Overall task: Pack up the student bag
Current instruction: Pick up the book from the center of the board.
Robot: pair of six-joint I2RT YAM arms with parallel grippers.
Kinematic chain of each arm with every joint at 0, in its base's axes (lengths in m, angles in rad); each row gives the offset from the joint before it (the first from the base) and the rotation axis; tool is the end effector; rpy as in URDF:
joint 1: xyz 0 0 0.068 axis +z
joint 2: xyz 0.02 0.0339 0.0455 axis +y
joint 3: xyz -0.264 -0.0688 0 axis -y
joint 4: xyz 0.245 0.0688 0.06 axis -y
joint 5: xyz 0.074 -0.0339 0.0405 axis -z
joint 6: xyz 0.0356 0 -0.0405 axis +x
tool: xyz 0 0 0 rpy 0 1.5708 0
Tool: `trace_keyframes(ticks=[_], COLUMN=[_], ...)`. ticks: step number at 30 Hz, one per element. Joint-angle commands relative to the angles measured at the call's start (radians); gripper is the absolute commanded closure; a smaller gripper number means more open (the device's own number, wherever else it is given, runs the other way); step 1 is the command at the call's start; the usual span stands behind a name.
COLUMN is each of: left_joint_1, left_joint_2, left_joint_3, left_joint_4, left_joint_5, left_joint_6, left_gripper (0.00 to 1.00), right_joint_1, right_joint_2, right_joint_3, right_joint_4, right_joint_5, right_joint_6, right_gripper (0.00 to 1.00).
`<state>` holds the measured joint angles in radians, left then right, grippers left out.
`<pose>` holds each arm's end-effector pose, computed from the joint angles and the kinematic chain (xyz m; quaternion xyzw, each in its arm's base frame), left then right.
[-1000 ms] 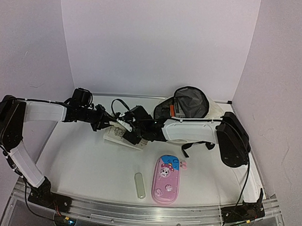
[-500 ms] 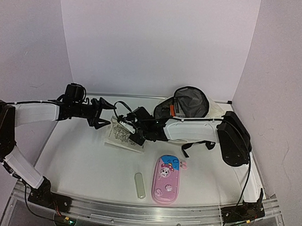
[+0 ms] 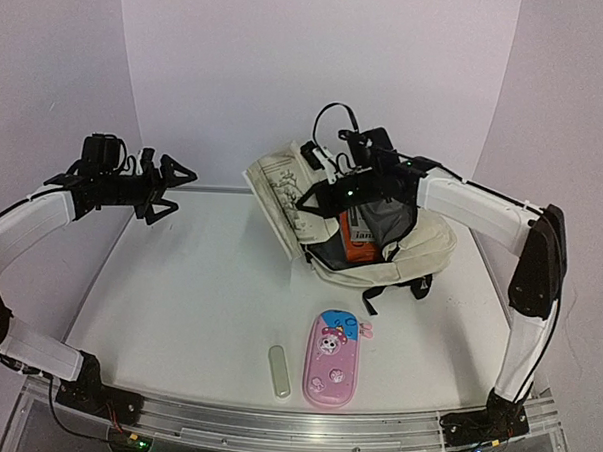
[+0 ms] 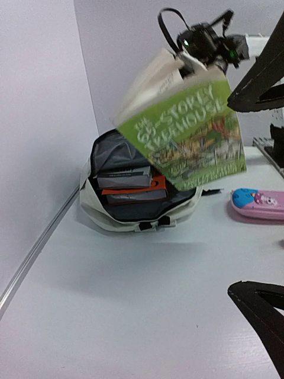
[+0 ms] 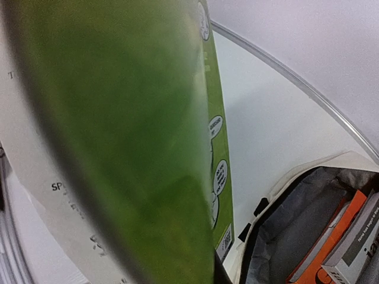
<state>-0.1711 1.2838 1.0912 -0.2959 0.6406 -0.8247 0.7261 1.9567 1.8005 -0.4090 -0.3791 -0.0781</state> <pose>0.2799 -0.0700 0.3306 -0.1075 0.8225 -0.4706 0.3007 0.3361 0.3160 0.3219 -0.4203 0.7564 0.3072 0.3961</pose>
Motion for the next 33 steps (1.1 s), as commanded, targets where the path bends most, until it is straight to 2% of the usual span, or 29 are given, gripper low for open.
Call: trace_keyframes(ticks=[1,6,11,17,28,33], left_joint_1=[0.002,-0.007,-0.078,-0.191,-0.240,-0.302], left_joint_2=[-0.041,-0.039,-0.063,-0.049,0.038,0.090], left_joint_3=[0.040,0.042,0.092,0.148,0.262,0.299], left_joint_4=[-0.074,-0.050,-0.135,-0.227,-0.328,-0.367], left_joint_5=[-0.005,0.192,0.274,0.265,0.347,0.344], left_joint_6=[0.219,0.323,0.476,0.580,0.661,0.689], left_gripper=[0.00,0.01,0.00,0.00,0.00,0.05], right_joint_1=[-0.018,-0.029,-0.029,-0.028,0.003,0.027], right_joint_2=[-0.116,-0.134,-0.101,-0.086,-0.084,-0.078], right_joint_3=[0.060,0.052,0.031,0.018,-0.047,-0.056], right_joint_4=[0.023,0.016,0.009,0.006,-0.001,-0.006], right_joint_5=[-0.335,-0.566,-0.730,-0.805,-0.877,-0.879], right_joint_6=[0.135,0.189,0.239,0.271,0.284,0.279], right_gripper=[1.00,1.00,1.00,1.00,1.00,1.00])
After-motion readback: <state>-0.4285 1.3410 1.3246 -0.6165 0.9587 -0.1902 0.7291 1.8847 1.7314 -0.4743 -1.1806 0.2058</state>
